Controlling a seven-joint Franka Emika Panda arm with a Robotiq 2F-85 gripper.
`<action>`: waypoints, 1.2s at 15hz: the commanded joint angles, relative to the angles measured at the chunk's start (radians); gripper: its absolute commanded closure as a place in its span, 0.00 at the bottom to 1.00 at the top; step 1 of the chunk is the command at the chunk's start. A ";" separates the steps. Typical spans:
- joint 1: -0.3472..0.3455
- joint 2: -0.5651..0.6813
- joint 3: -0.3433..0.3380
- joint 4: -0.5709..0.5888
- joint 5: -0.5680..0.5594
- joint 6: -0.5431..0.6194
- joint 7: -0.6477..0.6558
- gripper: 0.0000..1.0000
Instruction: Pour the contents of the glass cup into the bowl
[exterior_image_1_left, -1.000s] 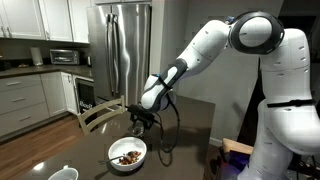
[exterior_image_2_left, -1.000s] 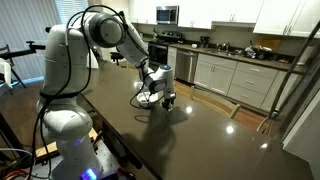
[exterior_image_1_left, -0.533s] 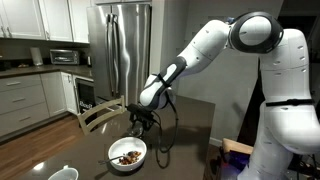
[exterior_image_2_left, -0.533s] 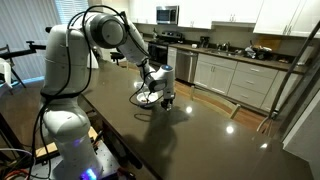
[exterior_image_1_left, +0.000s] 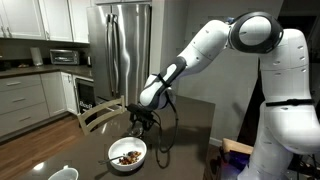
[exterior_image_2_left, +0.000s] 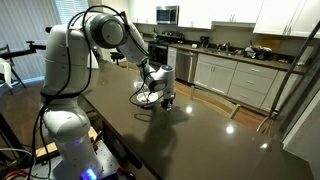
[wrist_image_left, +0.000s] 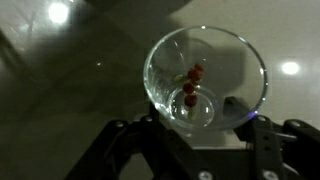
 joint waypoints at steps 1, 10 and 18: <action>-0.033 0.017 0.014 0.032 0.034 -0.026 0.010 0.58; -0.135 0.063 0.049 0.136 0.233 -0.156 -0.011 0.58; -0.189 0.091 0.049 0.183 0.409 -0.221 -0.061 0.58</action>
